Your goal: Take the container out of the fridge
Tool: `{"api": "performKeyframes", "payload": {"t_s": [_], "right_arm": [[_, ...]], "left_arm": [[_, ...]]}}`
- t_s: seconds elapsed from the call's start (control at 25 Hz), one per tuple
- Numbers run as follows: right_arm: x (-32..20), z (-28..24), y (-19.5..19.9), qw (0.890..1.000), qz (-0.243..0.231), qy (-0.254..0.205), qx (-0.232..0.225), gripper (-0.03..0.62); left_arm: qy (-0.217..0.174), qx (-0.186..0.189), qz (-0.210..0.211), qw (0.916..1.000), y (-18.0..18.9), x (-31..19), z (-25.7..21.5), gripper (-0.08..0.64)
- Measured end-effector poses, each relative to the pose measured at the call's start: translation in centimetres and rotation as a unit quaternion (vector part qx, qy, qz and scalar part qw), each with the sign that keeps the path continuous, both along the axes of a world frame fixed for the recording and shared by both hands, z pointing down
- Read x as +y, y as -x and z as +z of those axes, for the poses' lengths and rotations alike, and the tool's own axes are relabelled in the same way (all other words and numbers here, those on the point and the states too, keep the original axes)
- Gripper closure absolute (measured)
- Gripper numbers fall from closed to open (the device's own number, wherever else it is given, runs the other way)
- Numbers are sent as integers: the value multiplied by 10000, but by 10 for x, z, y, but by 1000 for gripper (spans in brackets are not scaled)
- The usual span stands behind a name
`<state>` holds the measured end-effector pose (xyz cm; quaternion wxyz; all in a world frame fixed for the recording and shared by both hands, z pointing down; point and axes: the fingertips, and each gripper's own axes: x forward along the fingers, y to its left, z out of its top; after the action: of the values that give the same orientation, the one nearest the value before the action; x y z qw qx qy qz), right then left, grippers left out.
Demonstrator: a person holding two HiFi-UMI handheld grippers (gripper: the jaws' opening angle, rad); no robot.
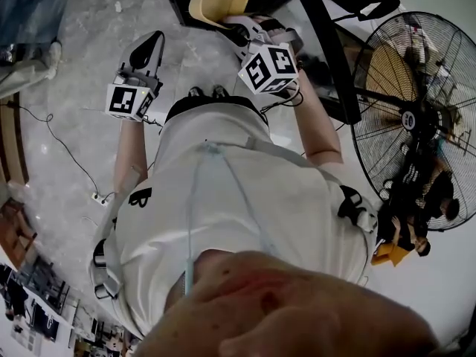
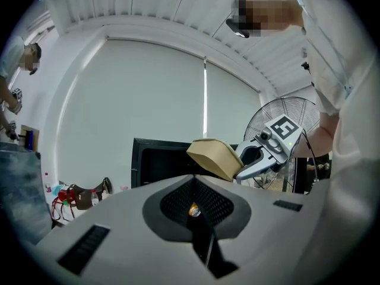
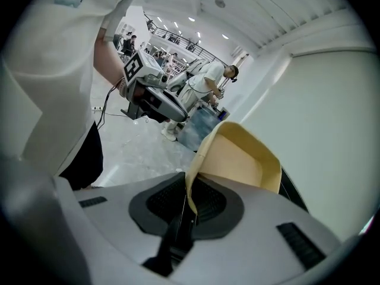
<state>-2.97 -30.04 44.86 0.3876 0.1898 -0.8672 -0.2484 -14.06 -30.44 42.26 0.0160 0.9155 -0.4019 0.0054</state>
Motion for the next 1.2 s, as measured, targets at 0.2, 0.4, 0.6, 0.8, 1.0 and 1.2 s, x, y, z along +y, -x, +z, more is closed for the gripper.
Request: {"api": "performKeyframes", "payload": {"t_s": [0.2, 0.4, 0.6, 0.8, 1.0, 1.2], "right_arm": [[3, 2, -2, 10000, 25, 69, -24, 549], [5, -1, 0, 10000, -17, 3, -11, 551], [6, 2, 1, 10000, -11, 26, -3, 557], [5, 1, 3, 10000, 17, 36, -11, 561], [4, 2, 4, 10000, 39, 38, 20, 562], [9, 5, 3, 9999, 51, 85, 71, 561]], "left_arm": [[-2, 17, 1, 10000, -4, 2, 1, 551], [-51, 20, 20, 10000, -4, 4, -1, 551], [-82, -8, -53, 10000, -3, 2, -6, 551], [-80, 16, -84, 9999, -1, 1, -8, 551], [-54, 35, -95, 9999, -1, 1, -8, 551], [-103, 49, -29, 9999, -3, 2, -8, 551]]}}
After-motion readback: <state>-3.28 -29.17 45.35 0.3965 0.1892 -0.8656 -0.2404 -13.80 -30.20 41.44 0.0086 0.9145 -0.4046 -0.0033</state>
